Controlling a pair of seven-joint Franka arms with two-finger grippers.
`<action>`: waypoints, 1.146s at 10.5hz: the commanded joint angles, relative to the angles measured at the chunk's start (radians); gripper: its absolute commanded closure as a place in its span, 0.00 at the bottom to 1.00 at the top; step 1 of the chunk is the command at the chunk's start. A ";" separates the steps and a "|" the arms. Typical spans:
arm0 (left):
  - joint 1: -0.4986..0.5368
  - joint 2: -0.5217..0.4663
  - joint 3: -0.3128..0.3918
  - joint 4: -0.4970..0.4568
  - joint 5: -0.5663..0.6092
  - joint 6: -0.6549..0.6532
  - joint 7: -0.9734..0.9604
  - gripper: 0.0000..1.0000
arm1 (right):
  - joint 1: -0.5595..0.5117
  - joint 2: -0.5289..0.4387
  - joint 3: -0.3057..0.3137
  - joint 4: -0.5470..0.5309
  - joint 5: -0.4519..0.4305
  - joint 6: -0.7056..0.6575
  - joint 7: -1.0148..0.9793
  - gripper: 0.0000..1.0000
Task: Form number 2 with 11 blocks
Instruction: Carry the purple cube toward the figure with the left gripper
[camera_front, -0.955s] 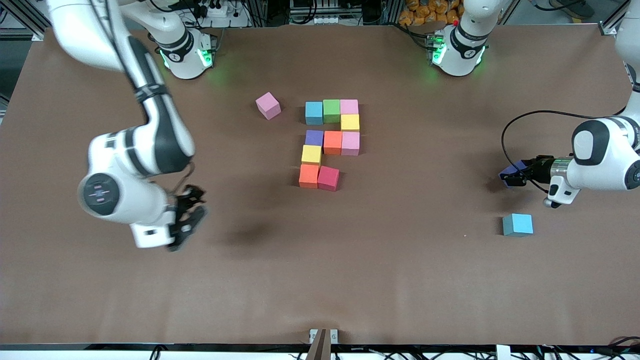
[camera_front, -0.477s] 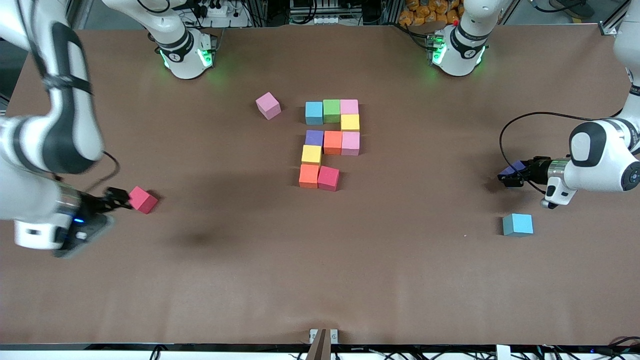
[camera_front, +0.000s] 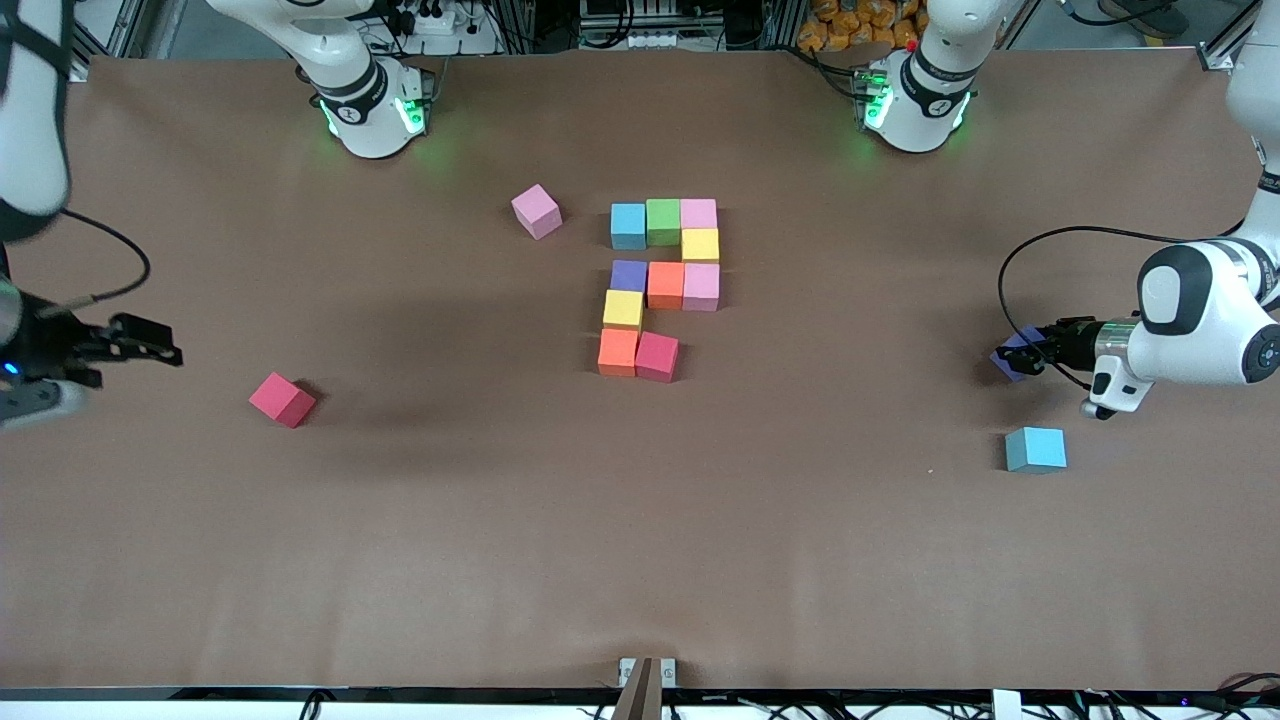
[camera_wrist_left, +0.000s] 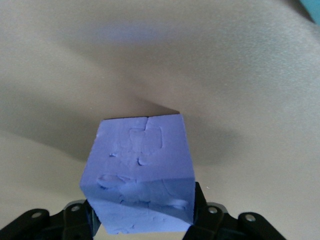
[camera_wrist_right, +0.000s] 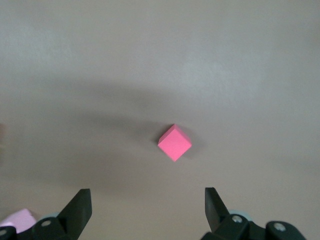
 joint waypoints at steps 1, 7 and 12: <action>-0.001 -0.014 -0.004 0.003 -0.012 -0.007 0.026 0.47 | -0.001 -0.128 0.017 -0.048 -0.021 -0.053 0.164 0.00; -0.002 -0.061 -0.098 0.020 -0.012 -0.021 0.042 1.00 | -0.013 -0.265 0.080 -0.042 -0.064 -0.153 0.289 0.00; -0.149 -0.060 -0.207 0.196 0.004 -0.174 0.048 1.00 | -0.021 -0.230 0.075 -0.004 -0.077 -0.153 0.284 0.00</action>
